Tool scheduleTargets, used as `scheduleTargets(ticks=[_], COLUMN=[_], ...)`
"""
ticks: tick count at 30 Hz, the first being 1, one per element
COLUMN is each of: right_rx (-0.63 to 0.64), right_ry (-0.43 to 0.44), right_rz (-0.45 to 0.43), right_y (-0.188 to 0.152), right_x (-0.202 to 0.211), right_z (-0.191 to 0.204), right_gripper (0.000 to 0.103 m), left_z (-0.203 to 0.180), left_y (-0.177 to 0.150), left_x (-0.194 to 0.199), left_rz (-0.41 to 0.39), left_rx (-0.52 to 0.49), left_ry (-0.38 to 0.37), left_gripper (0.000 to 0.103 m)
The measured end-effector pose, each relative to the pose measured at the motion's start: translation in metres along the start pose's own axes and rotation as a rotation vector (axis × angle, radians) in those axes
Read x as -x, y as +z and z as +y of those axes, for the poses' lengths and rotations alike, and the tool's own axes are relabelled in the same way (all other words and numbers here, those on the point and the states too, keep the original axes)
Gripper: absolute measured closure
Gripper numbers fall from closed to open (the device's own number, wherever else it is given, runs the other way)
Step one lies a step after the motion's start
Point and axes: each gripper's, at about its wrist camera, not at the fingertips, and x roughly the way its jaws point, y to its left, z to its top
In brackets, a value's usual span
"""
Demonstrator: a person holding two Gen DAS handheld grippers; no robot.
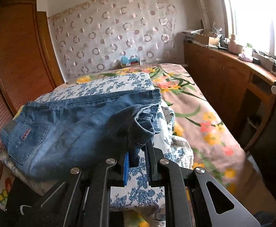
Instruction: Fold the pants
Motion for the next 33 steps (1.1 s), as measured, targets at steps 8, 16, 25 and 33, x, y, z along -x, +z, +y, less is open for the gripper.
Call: scheduleTargets(ticks=[8, 16, 25, 33], right_rx=[-0.046, -0.048, -0.048, -0.055], right_ry=[0.017, 0.019, 0.014, 0.010], right_rz=[0.007, 0.003, -0.010, -0.016], right_y=[-0.018, -0.018, -0.017, -0.016], right_x=[0.012, 0.017, 0.024, 0.026], right_z=[-0.021, -0.020, -0.019, -0.019], right_gripper=[0.089, 0.085, 0.081, 0.079], left_z=[-0.014, -0.036, -0.054, -0.068], left_y=[-0.001, 0.005, 0.014, 0.020], left_x=[0.010, -0.003, -0.006, -0.001], left_rz=[-0.036, -0.015, -0.025, -0.035], left_rx=[-0.044, -0.063, -0.071, -0.087], left_ry=[-0.038, -0.085, -0.070, -0.077], left_gripper=[0.065, 0.022, 0.021, 0.021])
